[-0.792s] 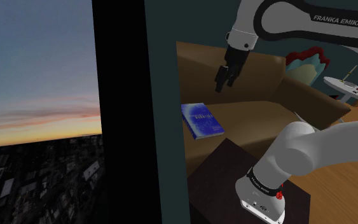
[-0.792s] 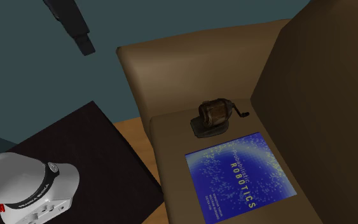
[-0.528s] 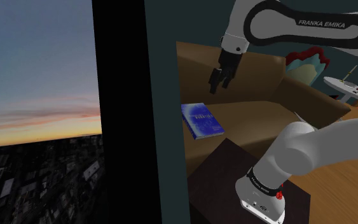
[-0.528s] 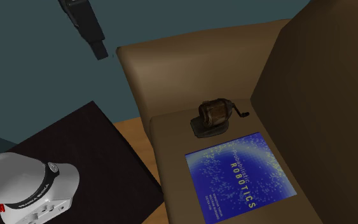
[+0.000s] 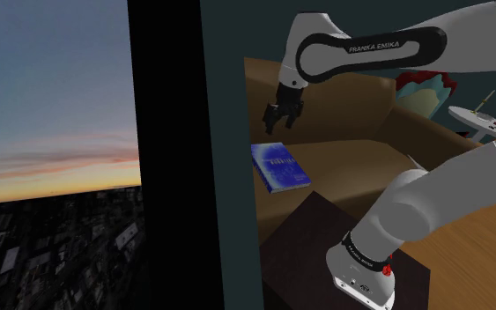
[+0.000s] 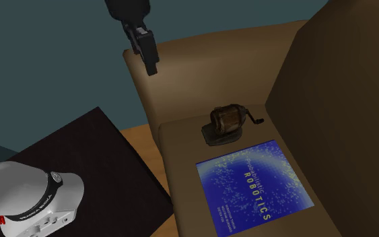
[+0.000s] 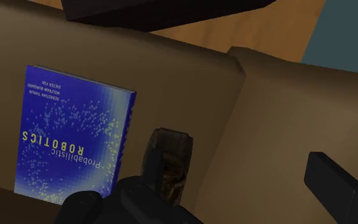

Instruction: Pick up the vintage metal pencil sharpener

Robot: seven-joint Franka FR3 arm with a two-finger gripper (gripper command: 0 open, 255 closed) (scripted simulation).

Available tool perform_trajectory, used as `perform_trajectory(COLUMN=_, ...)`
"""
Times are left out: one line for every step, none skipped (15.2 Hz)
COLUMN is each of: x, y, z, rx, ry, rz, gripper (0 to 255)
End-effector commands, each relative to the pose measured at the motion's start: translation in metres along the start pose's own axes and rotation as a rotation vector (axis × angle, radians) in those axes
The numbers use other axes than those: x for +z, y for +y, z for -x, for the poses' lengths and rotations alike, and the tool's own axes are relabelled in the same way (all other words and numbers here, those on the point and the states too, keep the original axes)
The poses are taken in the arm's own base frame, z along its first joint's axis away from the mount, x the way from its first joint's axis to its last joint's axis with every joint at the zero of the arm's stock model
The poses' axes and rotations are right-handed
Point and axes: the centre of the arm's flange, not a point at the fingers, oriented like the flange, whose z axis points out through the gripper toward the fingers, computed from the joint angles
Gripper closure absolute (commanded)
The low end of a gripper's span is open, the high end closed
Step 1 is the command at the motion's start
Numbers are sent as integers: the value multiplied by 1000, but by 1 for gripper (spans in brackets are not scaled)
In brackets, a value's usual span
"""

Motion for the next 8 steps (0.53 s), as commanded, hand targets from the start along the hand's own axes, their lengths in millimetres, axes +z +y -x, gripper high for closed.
perform_trajectory(x=18, y=2, z=-22, rx=32, ry=3, rz=2, gripper=0)
perform_trajectory(x=26, y=2, z=-32, rx=48, ry=4, rz=3, gripper=0)
perform_trajectory(x=34, y=3, z=-42, rx=63, ry=4, rz=4, gripper=0)
perform_trajectory(x=43, y=4, z=-52, rx=79, ry=5, rz=6, gripper=0)
perform_trajectory(x=51, y=5, z=-62, rx=94, ry=6, rz=7, gripper=0)
perform_trajectory(x=59, y=7, z=-72, rx=110, ry=7, rz=8, gripper=0)
perform_trajectory(x=68, y=8, z=-82, rx=125, ry=7, rz=9, gripper=0)
perform_trajectory(x=76, y=10, z=-92, rx=141, ry=8, rz=10, gripper=0)
